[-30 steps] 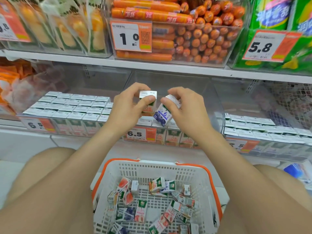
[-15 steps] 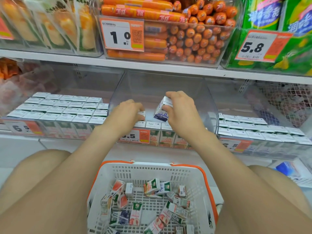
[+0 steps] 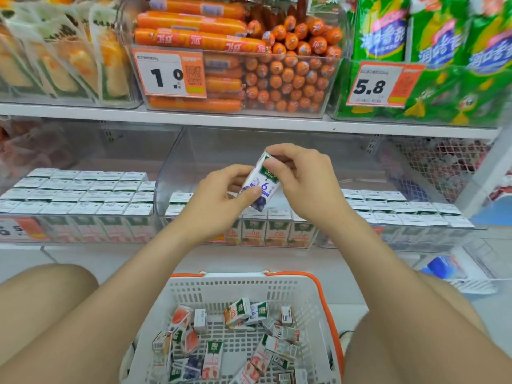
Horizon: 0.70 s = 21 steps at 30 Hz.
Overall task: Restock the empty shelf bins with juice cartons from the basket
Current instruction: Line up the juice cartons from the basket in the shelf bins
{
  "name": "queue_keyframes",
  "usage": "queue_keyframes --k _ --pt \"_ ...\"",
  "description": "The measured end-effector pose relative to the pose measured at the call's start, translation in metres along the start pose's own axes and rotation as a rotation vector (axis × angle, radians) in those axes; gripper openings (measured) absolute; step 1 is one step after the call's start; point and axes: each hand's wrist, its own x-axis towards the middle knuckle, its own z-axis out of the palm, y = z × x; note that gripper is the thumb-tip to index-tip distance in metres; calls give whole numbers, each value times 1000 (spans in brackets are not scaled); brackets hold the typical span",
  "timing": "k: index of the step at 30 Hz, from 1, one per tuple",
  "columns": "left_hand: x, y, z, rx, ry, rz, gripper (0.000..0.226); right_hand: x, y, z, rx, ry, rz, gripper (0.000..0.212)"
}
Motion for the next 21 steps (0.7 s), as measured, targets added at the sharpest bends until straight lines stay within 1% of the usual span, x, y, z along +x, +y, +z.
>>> queue_keyframes --k 2,4,6,8,11,13,15,16,18,21 --pt "5 7 16 -74 -27 -26 23 -5 8 -22 48 -32 68 21" --pt "13 15 36 -102 -70 -27 23 -10 22 -48 59 -105 111 34" --pt "25 25 59 -99 -95 18 24 -17 37 -78 42 -124 134 45" --pt "38 36 86 -47 -106 92 26 -25 53 -107 -26 -114 162 52" --pt "57 50 128 87 -102 196 28 -36 83 -142 -121 -119 200 50" --pt "66 55 154 166 -65 262 28 -41 103 -158 -111 -81 203 47" --pt "71 55 179 301 -10 322 31 -45 121 -169 -165 -20 191 45" --pt "72 53 190 381 -6 324 36 -45 131 -173 -232 11 186 44" --pt "73 47 207 528 -54 270 45 -43 150 -180 -402 53 180 43" --pt "70 34 223 740 -142 276 49 -39 183 -186 -615 33 188 49"
